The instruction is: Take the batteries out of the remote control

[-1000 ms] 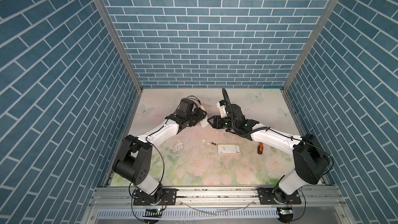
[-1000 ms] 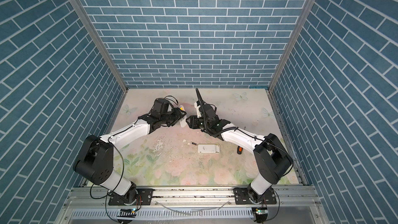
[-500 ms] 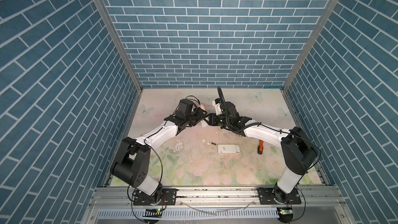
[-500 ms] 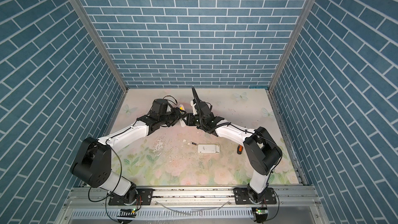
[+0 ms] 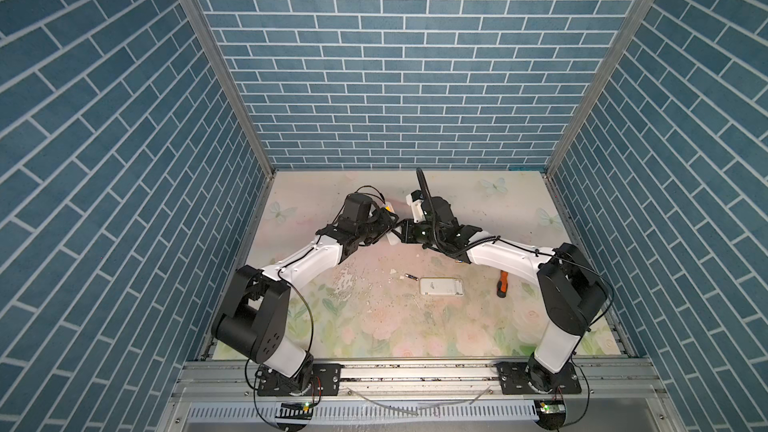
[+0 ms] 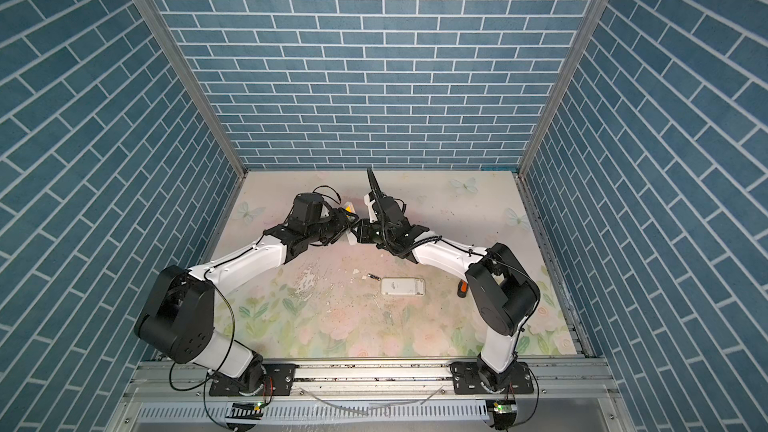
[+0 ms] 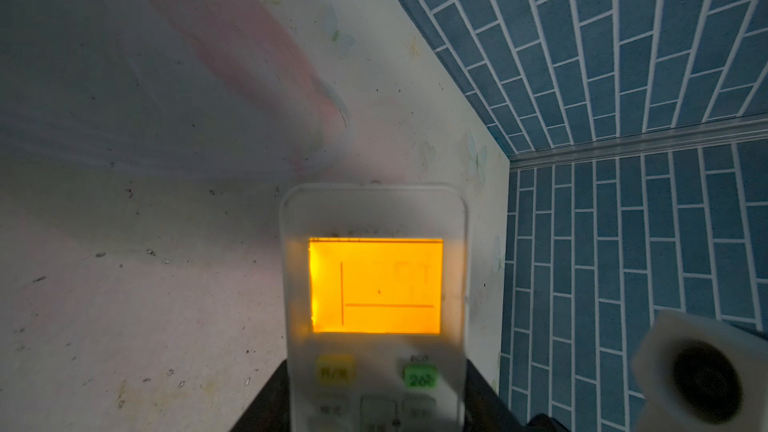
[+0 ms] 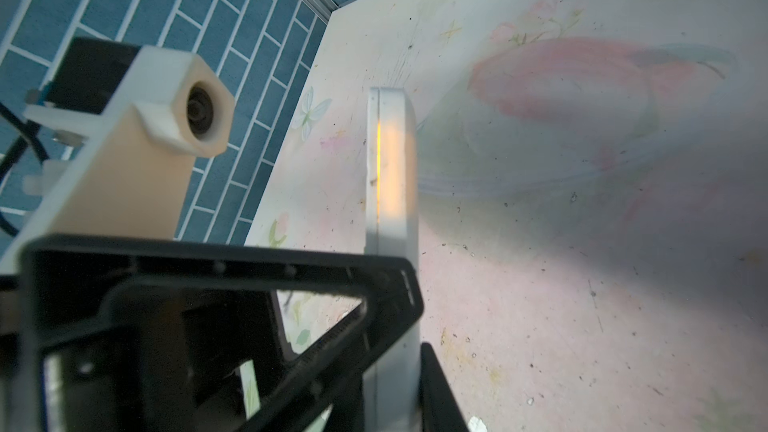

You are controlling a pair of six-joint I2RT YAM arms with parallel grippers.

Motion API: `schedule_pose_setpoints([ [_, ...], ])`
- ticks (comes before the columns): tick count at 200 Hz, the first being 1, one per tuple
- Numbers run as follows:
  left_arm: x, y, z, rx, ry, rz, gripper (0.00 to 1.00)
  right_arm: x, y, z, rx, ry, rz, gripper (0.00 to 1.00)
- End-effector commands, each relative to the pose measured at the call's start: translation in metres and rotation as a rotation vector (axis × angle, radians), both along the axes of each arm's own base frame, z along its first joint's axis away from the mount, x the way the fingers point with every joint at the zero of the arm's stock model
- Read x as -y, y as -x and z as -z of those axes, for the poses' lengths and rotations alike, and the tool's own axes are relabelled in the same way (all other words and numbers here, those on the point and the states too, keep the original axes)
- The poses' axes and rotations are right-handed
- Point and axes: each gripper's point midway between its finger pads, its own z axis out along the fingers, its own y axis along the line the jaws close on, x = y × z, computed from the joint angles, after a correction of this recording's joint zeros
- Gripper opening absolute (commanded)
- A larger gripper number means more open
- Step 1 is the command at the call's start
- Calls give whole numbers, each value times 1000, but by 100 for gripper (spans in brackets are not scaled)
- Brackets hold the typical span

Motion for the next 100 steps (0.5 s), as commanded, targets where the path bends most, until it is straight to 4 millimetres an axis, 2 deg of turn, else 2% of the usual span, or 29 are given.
schedule_pose_setpoints([
  [1, 2, 1, -19, 55, 29, 2, 54, -10, -8, -19, 28, -43, 4, 0],
  [27, -7, 3, -21, 57, 0, -17, 75, -7, -7, -20, 42, -15, -2, 0],
  [48, -25, 4, -27, 50, -31, -48, 85, 0, -2, -21, 62, 25, -16, 0],
  [73, -50, 7, -34, 23, -49, -70, 89, 13, 4, -23, 115, 115, -51, 0],
  [100, -67, 18, -30, -78, -68, -56, 87, 28, 15, -24, 231, 293, -142, 0],
])
